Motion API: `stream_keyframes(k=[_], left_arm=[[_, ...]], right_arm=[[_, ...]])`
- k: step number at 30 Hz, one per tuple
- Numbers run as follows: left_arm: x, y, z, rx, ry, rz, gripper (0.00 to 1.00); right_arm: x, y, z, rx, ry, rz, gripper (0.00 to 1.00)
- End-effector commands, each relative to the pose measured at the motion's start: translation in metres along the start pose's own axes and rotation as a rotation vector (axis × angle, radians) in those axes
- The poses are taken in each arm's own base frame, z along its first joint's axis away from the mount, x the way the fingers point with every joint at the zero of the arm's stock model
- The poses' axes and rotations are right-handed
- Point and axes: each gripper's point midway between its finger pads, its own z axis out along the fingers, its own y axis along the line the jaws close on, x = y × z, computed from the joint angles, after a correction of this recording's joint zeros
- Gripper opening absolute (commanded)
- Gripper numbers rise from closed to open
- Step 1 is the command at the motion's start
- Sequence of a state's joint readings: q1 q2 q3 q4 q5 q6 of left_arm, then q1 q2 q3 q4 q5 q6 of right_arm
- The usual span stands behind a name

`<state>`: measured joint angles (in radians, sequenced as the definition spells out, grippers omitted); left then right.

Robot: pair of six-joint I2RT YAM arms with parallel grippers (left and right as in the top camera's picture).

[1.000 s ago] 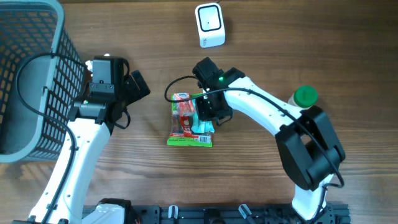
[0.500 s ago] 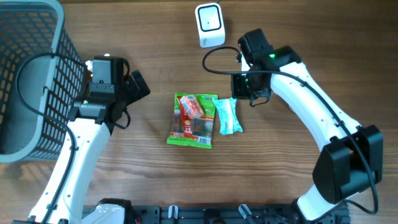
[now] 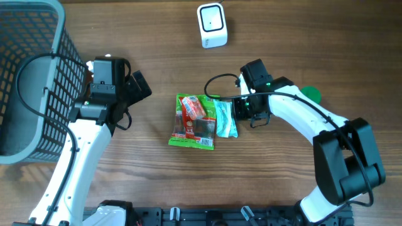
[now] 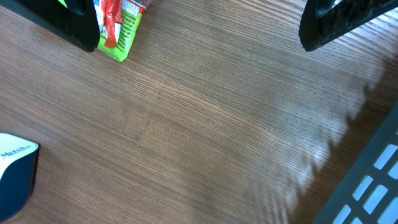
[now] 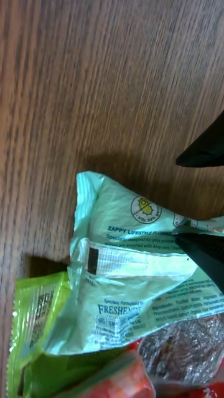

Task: Scan the item barcode
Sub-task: 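Grasp the light-blue packet and slide it right off the stack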

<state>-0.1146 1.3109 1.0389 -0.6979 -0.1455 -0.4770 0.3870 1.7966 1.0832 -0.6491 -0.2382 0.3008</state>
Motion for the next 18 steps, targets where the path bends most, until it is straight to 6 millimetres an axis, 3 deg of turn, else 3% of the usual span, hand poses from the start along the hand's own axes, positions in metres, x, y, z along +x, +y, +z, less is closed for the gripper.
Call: stream_keyframes(k=[1,8,14,18], left_arm=[[-0.005,0.002,-0.001,-0.007,-0.014,-0.005,1.00],[-0.005,0.002,-0.001,-0.007,-0.014,-0.005,1.00],[-0.005,0.002,-0.001,-0.007,-0.014,-0.005,1.00],[-0.005,0.002,-0.001,-0.007,-0.014,-0.005,1.00]], right_arm=[[0.005,0.005,0.003,-0.031,0.016,-0.039,0.37],[-0.005,0.033,-0.022,-0.169,-0.011,-0.049,0.40],[0.011,0.026,-0.011,-0.155,0.036,-0.026,0.40],[0.023,0.023,0.008,-0.161,0.027,-0.010,0.38]])
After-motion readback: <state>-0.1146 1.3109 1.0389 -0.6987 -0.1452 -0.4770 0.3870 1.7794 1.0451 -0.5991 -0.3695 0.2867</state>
